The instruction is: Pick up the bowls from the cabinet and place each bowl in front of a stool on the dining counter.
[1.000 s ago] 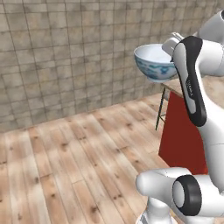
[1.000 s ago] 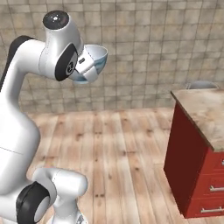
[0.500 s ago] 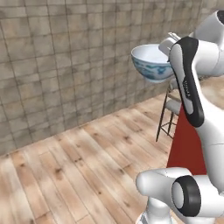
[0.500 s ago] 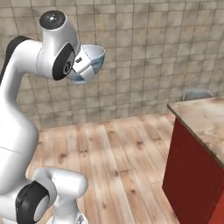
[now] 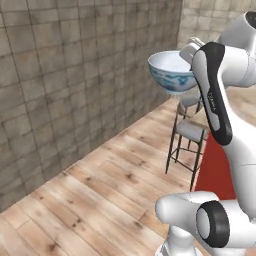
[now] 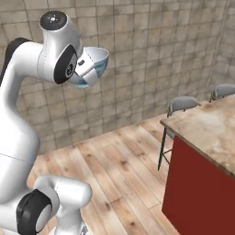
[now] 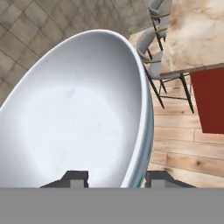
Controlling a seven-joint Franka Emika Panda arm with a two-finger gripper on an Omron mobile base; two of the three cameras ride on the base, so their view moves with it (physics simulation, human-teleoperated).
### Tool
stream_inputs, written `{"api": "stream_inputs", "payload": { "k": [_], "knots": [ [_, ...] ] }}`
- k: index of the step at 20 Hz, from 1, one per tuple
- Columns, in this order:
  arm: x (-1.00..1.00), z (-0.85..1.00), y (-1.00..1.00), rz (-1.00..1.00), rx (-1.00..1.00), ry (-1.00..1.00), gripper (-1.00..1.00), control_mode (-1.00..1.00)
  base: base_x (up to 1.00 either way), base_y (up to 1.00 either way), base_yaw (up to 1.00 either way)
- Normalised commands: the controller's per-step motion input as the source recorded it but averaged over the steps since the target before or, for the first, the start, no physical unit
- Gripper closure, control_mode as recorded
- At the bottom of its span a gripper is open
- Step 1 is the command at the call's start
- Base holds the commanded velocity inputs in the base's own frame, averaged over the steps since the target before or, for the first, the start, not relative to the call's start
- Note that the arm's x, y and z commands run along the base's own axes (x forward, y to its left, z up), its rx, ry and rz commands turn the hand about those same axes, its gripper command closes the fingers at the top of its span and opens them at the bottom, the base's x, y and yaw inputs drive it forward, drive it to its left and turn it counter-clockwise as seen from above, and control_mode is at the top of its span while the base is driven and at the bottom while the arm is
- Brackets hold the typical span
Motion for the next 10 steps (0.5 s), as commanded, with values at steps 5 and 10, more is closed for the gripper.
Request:
{"api": "stream_inputs", "payload": {
  "k": [5, 10],
  "knots": [
    [0.00, 0.00, 0.00, 0.00, 0.00, 0.00, 1.00, 1.00, 1.00, 0.64, -0.53],
    [0.00, 0.00, 0.00, 0.00, 0.00, 0.00, 1.00, 1.00, 1.00, 0.76, -0.54]
  ]
}}
